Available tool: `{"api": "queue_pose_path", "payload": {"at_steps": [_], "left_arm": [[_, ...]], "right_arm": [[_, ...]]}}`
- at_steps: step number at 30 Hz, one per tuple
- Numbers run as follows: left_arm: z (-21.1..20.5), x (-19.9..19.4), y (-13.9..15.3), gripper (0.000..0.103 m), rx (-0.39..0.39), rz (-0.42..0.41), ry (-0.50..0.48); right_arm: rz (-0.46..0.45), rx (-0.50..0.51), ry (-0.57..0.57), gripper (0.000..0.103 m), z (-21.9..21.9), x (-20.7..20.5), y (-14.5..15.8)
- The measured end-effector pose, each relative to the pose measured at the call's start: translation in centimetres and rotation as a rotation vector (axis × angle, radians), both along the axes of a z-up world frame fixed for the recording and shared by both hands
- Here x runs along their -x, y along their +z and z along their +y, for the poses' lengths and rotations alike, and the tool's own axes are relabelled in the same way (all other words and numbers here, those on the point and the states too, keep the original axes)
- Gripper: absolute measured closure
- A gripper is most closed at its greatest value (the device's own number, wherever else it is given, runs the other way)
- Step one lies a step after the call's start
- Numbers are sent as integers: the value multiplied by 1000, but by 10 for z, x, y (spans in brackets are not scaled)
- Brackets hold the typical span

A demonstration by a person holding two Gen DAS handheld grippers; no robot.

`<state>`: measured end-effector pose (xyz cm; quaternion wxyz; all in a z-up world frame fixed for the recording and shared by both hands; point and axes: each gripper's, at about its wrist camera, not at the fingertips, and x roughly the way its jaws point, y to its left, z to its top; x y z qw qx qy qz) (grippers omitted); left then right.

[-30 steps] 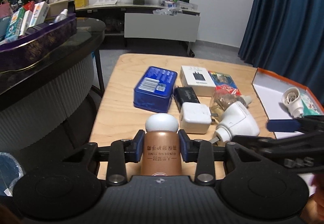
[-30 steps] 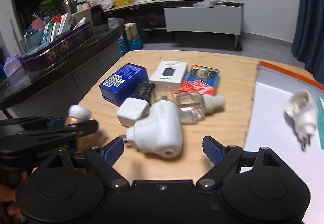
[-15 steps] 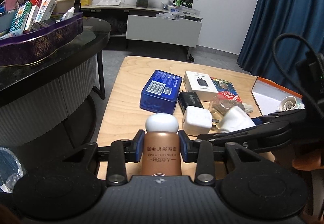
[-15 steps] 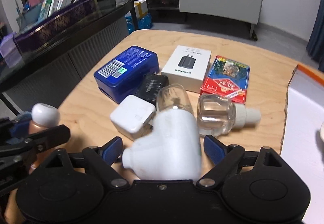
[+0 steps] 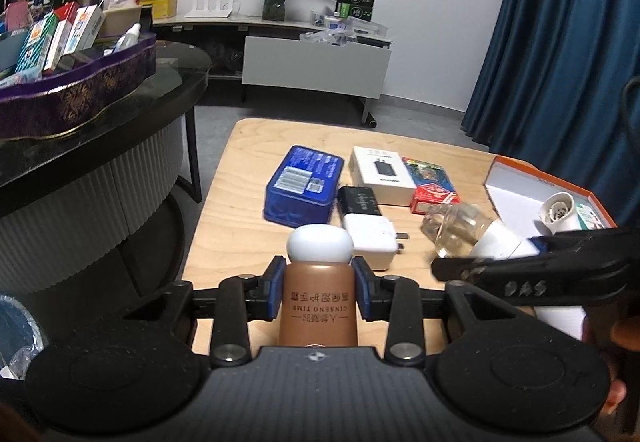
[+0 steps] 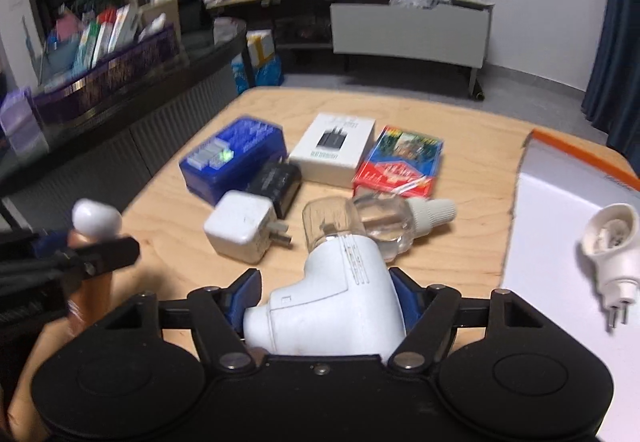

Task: Organize rigid objects
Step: 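Carry the spray bottle and large diffuser with both tools over the white box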

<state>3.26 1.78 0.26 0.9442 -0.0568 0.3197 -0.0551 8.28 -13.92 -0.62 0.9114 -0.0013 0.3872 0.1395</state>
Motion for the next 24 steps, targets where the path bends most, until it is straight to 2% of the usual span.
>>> {"api": "queue_pose_path", "payload": {"at_steps": [6, 12, 19, 24], "left_arm": [[-13, 6, 11, 67, 4, -20, -37], [-44, 15, 25, 67, -8, -58, -114], [-102, 21, 41, 67, 8, -74, -255], [-149, 18, 47, 67, 22, -83, -357]], "right_arm": [[-54, -64, -76, 20, -31, 20, 25], [-133, -51, -169, 20, -71, 53, 47], [-197, -19, -325, 21, -127, 95, 61], [-209, -21, -418, 20, -163, 119, 63]]}}
